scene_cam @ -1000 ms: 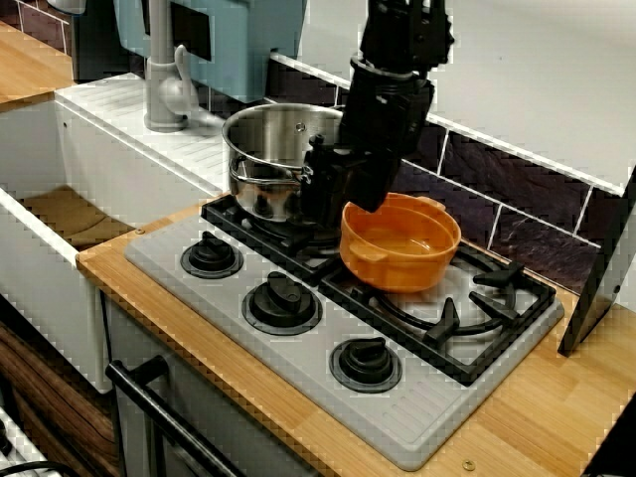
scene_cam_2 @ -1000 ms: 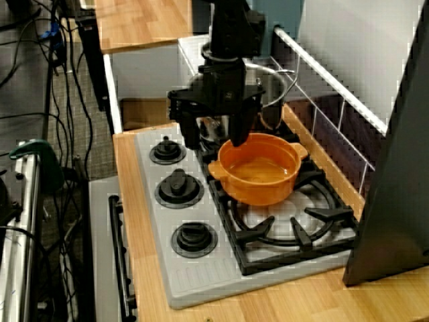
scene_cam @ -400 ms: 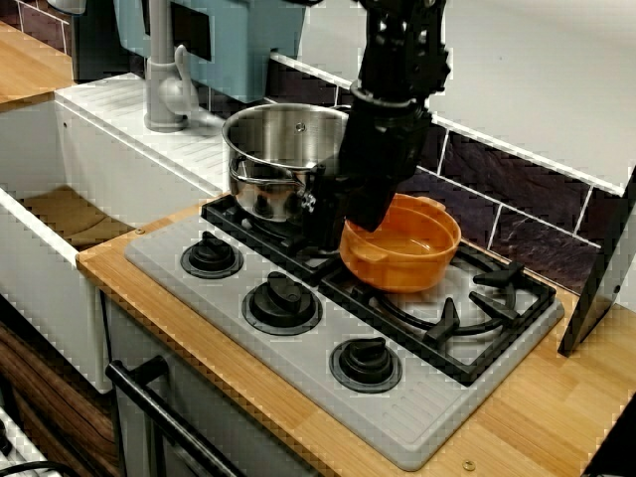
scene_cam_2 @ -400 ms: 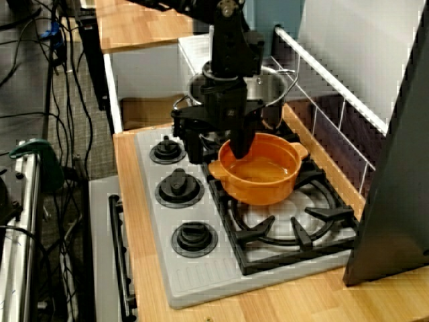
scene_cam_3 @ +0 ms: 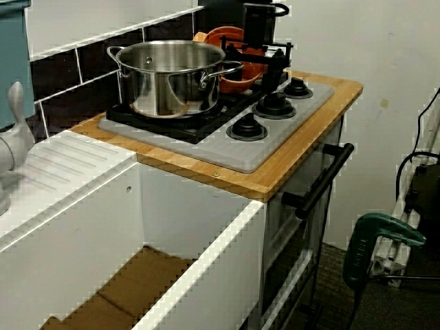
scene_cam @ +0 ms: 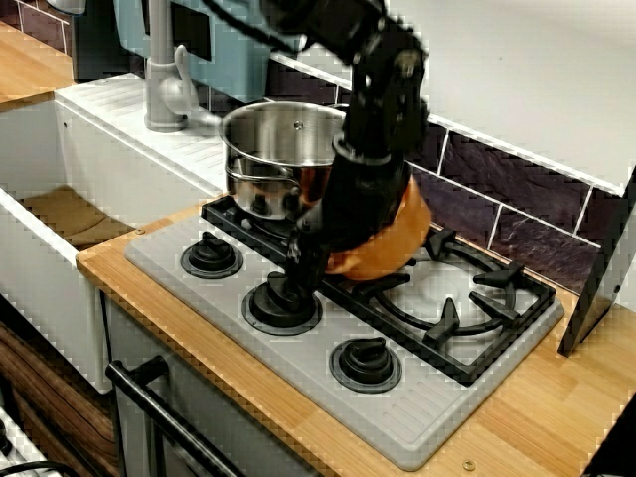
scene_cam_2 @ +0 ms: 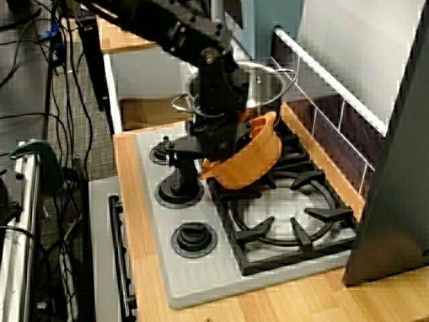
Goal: Lift pot from stove
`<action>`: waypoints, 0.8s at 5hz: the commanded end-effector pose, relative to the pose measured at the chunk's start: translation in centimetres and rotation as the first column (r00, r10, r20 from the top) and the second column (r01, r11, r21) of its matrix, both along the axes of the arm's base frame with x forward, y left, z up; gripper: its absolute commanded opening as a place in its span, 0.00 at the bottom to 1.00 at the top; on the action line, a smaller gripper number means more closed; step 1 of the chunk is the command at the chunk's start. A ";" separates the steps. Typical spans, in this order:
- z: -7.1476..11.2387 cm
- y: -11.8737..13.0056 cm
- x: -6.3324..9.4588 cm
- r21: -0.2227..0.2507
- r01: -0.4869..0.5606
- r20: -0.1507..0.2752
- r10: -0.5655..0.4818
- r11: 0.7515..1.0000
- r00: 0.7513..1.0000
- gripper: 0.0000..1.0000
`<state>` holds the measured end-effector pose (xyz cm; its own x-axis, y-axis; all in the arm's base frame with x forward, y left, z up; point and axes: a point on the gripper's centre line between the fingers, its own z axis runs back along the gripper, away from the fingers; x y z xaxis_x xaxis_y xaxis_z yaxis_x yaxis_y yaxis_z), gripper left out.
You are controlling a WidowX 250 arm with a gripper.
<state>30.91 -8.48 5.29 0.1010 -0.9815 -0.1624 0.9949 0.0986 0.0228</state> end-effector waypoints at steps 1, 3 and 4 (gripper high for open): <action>2.9 0.0 -1.2 -0.051 -0.072 0.076 0.076 0.996 0.994 0.00; 5.8 -0.6 -1.3 -0.096 -0.136 0.107 0.146 0.986 0.983 0.00; 7.5 -1.4 -2.0 -0.122 -0.127 0.121 0.141 0.984 0.983 0.00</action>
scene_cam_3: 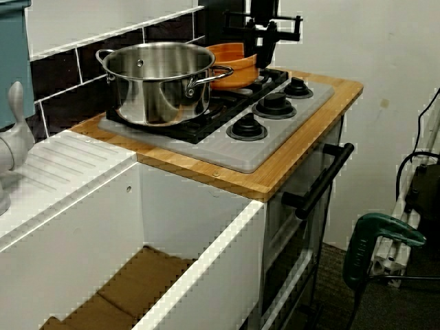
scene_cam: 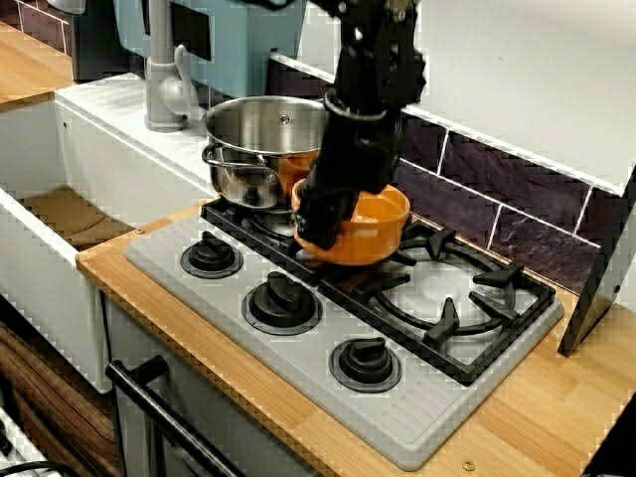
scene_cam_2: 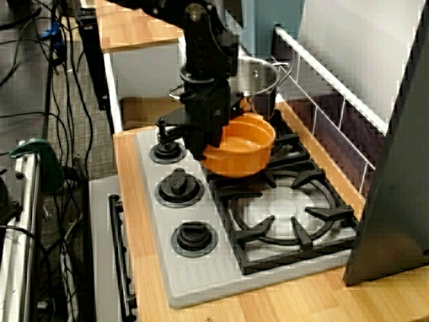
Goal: Lift pot from stove
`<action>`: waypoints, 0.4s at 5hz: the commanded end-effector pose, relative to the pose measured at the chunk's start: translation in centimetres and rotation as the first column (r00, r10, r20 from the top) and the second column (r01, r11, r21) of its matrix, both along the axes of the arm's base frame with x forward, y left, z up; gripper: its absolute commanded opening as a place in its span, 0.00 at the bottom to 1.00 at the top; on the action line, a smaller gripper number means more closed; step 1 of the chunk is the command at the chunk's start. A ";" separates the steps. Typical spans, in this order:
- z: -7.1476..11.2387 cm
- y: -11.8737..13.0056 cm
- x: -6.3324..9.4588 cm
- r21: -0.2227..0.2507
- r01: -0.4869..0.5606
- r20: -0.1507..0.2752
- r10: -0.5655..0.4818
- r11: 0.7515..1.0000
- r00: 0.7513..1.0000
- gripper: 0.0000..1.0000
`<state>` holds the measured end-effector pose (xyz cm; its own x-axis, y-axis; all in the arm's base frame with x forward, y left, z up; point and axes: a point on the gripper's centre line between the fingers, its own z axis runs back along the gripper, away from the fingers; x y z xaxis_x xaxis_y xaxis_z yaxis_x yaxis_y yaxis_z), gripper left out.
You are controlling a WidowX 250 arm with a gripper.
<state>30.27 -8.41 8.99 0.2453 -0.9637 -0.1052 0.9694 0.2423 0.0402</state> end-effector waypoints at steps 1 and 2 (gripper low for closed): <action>5.6 -2.3 -2.1 -0.074 0.019 0.131 -0.009 0.997 0.991 0.00; 7.1 -2.7 -2.7 -0.087 0.019 0.152 -0.006 0.996 0.988 0.00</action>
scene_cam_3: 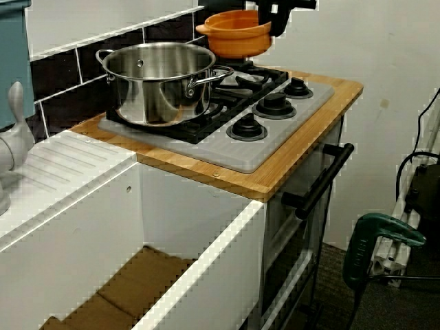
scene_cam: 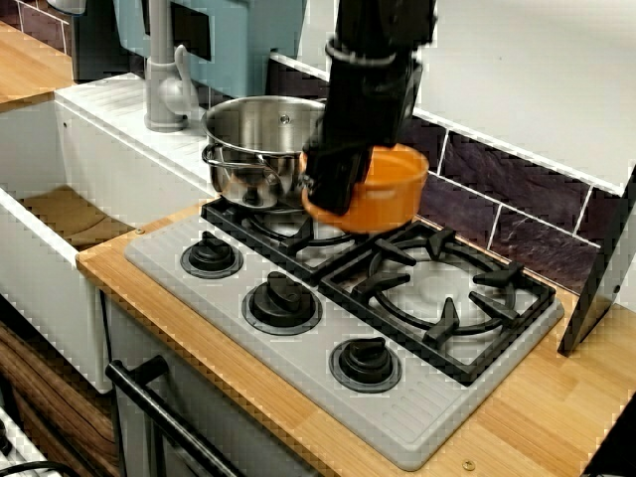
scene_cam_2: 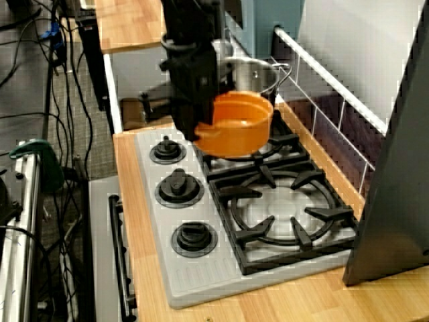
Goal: Lift pot from stove
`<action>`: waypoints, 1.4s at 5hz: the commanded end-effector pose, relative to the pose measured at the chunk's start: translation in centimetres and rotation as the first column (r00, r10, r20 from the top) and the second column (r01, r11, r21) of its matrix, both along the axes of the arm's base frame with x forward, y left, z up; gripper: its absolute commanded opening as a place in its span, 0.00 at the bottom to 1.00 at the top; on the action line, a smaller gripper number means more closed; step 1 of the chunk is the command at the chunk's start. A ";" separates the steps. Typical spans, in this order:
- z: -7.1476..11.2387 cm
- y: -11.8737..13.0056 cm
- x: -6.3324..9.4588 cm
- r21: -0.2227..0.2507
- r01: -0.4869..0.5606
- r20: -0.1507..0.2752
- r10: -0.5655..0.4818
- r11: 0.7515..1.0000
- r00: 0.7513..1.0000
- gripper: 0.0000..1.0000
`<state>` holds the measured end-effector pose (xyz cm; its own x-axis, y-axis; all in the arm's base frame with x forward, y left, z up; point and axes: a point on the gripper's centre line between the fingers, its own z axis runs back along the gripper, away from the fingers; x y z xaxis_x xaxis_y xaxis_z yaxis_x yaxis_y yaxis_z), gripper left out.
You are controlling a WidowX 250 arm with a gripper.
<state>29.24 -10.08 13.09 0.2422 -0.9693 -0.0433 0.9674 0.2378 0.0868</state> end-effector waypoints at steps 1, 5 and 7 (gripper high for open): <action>4.5 -1.6 -2.3 -0.042 0.016 0.118 -0.011 0.999 0.993 0.00; 12.6 -1.3 -5.2 -0.036 -0.015 0.241 0.023 0.999 0.970 0.00; 14.7 -0.3 -5.9 -0.048 -0.043 0.274 0.054 0.998 0.960 0.00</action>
